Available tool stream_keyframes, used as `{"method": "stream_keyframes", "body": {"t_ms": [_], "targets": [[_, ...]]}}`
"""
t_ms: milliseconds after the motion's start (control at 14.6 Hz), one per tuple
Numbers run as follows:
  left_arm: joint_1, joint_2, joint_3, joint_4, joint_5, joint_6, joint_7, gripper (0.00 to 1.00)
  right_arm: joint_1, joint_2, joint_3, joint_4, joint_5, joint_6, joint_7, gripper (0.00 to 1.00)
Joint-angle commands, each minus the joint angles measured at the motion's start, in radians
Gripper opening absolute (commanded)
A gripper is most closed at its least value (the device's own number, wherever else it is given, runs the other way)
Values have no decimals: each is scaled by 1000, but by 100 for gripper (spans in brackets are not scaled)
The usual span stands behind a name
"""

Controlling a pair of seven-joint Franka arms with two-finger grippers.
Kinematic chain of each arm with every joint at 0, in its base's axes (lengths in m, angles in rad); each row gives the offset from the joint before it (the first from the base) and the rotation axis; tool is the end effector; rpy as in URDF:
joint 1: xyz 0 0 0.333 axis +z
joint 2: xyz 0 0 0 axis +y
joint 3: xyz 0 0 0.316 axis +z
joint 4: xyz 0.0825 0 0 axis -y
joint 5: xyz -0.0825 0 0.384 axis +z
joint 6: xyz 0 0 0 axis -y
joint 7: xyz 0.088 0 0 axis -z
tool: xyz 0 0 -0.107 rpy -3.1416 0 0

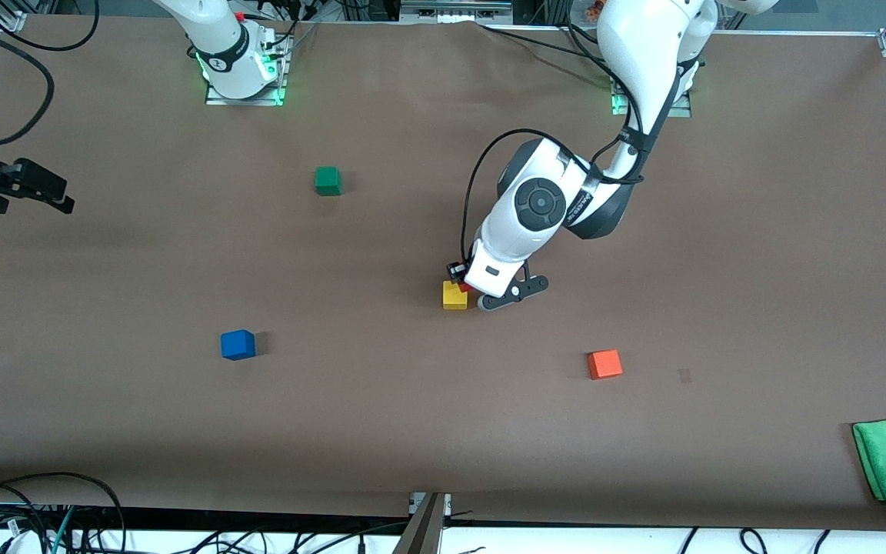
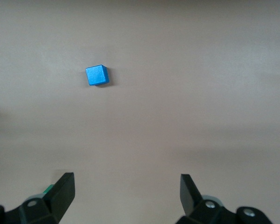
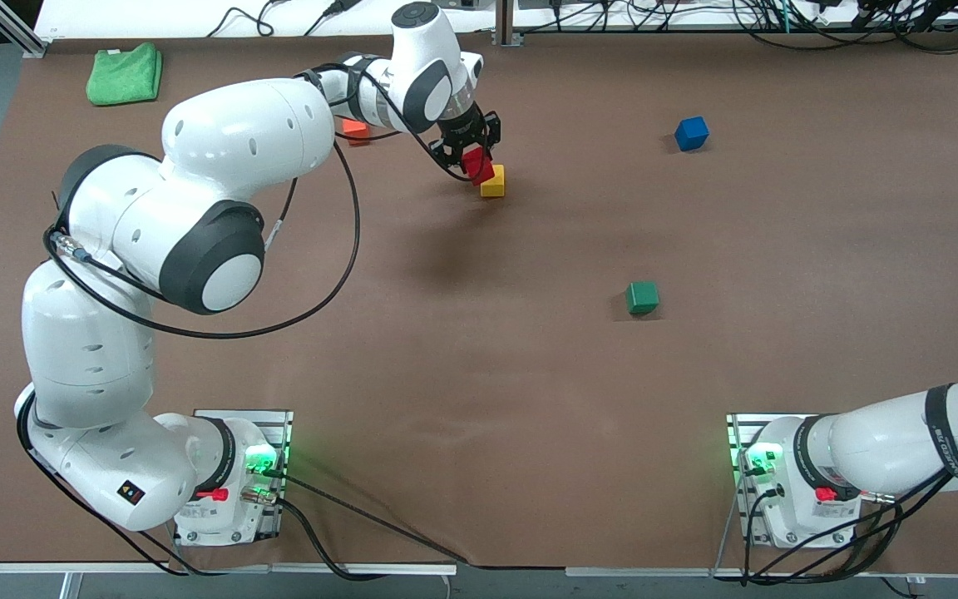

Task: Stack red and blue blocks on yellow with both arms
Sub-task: 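Carry the red cube with the left gripper over the yellow cube, then lower the red cube onto yellow while the right gripper reaches blue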

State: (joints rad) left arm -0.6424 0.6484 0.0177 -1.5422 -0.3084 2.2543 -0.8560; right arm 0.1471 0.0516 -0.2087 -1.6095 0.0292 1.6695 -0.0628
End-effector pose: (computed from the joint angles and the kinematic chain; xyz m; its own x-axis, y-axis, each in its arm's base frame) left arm 0.5719 -0.4250 0.2790 0.9101 0.3856 -0.1517 0.4095 -0.8930 0.1866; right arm 0.5764 -0.0298 0.5862 0.9999 -0.0013 0.0106 -0.0011 -0.9998 -0.0178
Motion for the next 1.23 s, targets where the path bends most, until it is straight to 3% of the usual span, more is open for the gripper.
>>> {"method": "stream_keyframes", "body": {"t_ms": [0,137,1161], "targets": [[-3,8,8,53,30,-21,-9,0,-9,13,6,14,-2,12,-12,100],[-2,5,5,70,118,-27,-17,0,-8,13,6,13,-2,15,-14,100],[-37,43,-9,105,184,-47,-28,0,35,132,15,6,-11,15,-17,100]]}}
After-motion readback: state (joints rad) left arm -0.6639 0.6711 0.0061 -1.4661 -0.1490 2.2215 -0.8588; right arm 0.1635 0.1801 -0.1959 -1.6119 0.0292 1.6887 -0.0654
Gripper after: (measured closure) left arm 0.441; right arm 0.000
